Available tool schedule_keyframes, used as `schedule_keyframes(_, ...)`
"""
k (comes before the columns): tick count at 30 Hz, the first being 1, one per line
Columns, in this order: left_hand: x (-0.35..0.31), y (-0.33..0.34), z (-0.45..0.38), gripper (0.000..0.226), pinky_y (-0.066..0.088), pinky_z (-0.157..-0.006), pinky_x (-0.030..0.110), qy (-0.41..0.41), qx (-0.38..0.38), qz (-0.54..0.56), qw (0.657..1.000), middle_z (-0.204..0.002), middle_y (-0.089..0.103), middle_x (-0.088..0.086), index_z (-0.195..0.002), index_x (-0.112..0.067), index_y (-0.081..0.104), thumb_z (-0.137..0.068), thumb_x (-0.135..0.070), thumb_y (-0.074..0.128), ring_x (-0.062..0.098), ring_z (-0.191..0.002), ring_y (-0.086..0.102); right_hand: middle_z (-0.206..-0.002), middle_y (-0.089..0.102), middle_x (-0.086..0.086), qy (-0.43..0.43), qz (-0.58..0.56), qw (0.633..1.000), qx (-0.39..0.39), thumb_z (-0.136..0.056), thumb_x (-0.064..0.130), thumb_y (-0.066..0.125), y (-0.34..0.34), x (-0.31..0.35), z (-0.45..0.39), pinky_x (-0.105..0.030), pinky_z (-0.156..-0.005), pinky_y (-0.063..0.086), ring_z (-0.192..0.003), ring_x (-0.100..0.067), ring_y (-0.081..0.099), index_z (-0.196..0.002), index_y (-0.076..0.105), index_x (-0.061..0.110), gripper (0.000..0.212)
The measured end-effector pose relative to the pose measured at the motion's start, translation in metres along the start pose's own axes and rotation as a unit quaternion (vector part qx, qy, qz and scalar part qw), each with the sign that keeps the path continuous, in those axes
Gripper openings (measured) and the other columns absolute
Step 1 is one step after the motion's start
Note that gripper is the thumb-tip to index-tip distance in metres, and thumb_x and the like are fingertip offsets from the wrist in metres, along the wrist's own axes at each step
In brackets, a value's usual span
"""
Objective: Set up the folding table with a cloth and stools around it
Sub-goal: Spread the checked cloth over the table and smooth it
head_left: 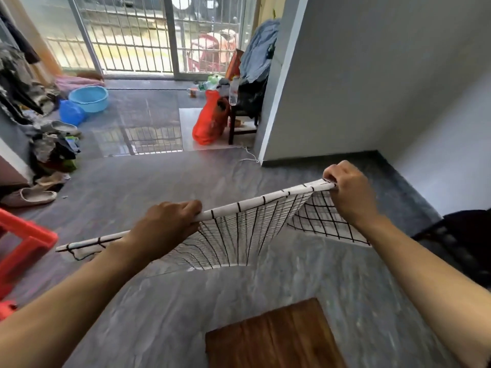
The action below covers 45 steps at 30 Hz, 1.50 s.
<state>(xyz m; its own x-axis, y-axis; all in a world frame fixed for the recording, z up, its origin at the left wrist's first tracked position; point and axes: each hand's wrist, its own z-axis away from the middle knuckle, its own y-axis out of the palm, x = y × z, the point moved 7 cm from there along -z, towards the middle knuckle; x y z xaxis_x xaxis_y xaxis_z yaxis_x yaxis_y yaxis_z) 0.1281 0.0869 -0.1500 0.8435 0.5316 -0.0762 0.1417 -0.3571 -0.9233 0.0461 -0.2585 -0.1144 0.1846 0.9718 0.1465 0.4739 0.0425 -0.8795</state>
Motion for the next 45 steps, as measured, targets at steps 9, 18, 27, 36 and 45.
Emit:
schedule_keyframes(9, -0.152, -0.004, 0.007, 0.051, 0.028, -0.039, 0.025, 0.048, -0.003, -0.049, 0.998, -0.057, 0.056, 0.002, -0.086, -0.019, 0.045, -0.06, -0.016, 0.089, 0.031, -0.037, 0.049, -0.089, 0.055, -0.009, -0.185, 0.041, 0.981, 0.043, -0.079, 0.001, 0.055, -0.089, -0.089, 0.094, -0.028, -0.047, 0.033, -0.053, -0.033, 0.05, -0.088, 0.059, 0.011, 0.014)
schedule_keyframes(18, -0.28, 0.027, 0.1, 0.039, 0.029, -0.038, 0.025, 0.048, 0.057, -0.058, 0.996, -0.063, 0.058, -0.004, -0.085, -0.021, 0.047, -0.065, -0.014, 0.081, 0.02, -0.044, 0.056, -0.082, 0.057, -0.001, -0.241, 0.0, 0.956, 0.167, -0.07, 0.002, 0.077, -0.067, -0.142, 0.242, -0.025, -0.045, 0.034, -0.052, -0.026, 0.057, -0.085, 0.058, 0.019, 0.029)
schedule_keyframes(27, -0.344, 0.072, 0.214, 0.05, 0.042, -0.039, 0.026, 0.025, 0.145, -0.008, 0.989, -0.069, 0.057, -0.009, -0.089, -0.024, 0.045, -0.06, -0.014, 0.085, 0.014, -0.052, 0.059, -0.077, 0.054, 0.006, -0.198, -0.023, 0.944, 0.262, -0.063, 0.013, 0.086, -0.029, -0.146, 0.399, -0.026, -0.038, 0.035, -0.045, -0.019, 0.055, -0.079, 0.056, 0.025, 0.036)
schedule_keyframes(36, -0.392, 0.066, 0.278, 0.042, 0.044, -0.039, 0.031, 0.001, 0.131, 0.005, 0.991, -0.07, 0.059, -0.006, -0.093, -0.024, 0.041, -0.073, -0.023, 0.078, 0.018, -0.05, 0.058, -0.077, 0.051, 0.008, -0.17, 0.013, 0.949, 0.265, -0.069, 0.018, 0.085, -0.064, -0.139, 0.471, -0.028, -0.035, 0.041, -0.045, -0.02, 0.054, -0.08, 0.055, 0.027, 0.034)
schedule_keyframes(45, -0.436, 0.049, 0.306, 0.045, 0.028, -0.037, 0.025, 0.021, 0.101, -0.006, 0.995, -0.062, 0.053, -0.006, -0.083, -0.021, 0.046, -0.06, -0.015, 0.084, 0.016, -0.042, 0.05, -0.071, 0.052, 0.002, -0.117, 0.045, 0.969, 0.214, -0.076, 0.025, 0.063, -0.133, -0.136, 0.525, -0.026, -0.04, 0.03, -0.046, -0.028, 0.053, -0.074, 0.056, 0.021, 0.009)
